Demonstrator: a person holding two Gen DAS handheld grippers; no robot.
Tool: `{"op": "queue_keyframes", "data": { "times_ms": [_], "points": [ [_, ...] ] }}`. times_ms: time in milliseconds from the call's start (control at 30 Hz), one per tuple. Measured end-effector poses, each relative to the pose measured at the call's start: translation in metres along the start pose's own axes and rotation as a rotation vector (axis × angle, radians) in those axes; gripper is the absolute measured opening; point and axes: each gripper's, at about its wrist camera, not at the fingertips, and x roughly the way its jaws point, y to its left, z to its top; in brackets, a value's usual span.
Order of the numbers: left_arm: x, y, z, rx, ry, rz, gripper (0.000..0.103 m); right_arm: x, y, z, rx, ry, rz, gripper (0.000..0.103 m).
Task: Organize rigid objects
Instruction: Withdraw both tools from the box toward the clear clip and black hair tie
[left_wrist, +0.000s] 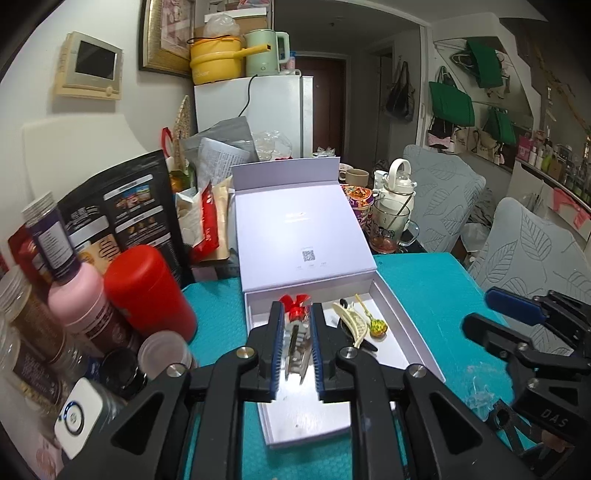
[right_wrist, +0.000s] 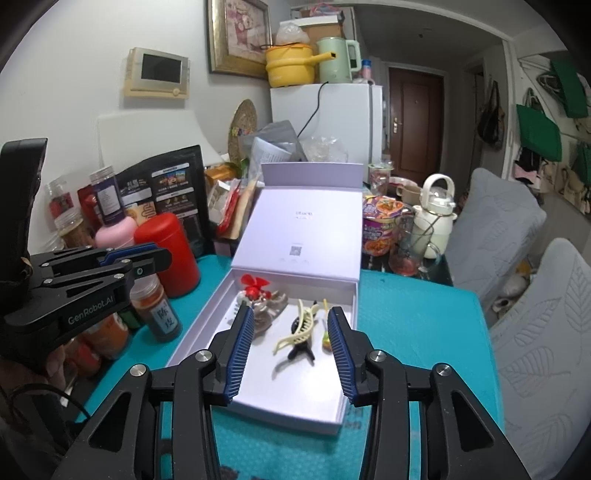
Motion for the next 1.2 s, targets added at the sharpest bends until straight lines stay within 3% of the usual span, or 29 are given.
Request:
{"op": "queue_keyframes", "data": {
  "times_ms": [67,100,133,233,600,1200],
  "points": [
    [-0.007,0.0,-0.004,-0.001,-0.007,0.017,0.06,-0.01,0.001,-0.005,-0.003,-0.007,-0.009,0.051],
    [-0.011,0.001,-0.006,-0.005,-0.019,0.023,0.092,-0.015,0.001,-0.007,-0.004,-0.01,-0.012,0.056],
    [-0.017,0.001,-0.009,-0.008,-0.038,0.031,0.103,-0.02,0.002,-0.01,-0.006,-0.012,-0.016,0.056],
    [-0.029,0.0,-0.016,-0.008,-0.057,0.057,0.103,-0.034,0.002,-0.018,-0.008,-0.016,-0.034,0.06],
    [-0.058,-0.014,-0.043,0.0,-0.053,-0.002,0.103,-0.08,0.004,-0.05,0.005,-0.039,-0.079,0.067],
    [-0.08,-0.067,-0.084,0.086,-0.029,-0.172,0.103,-0.12,-0.013,-0.108,0.079,-0.013,-0.168,0.073]
  ]
}}
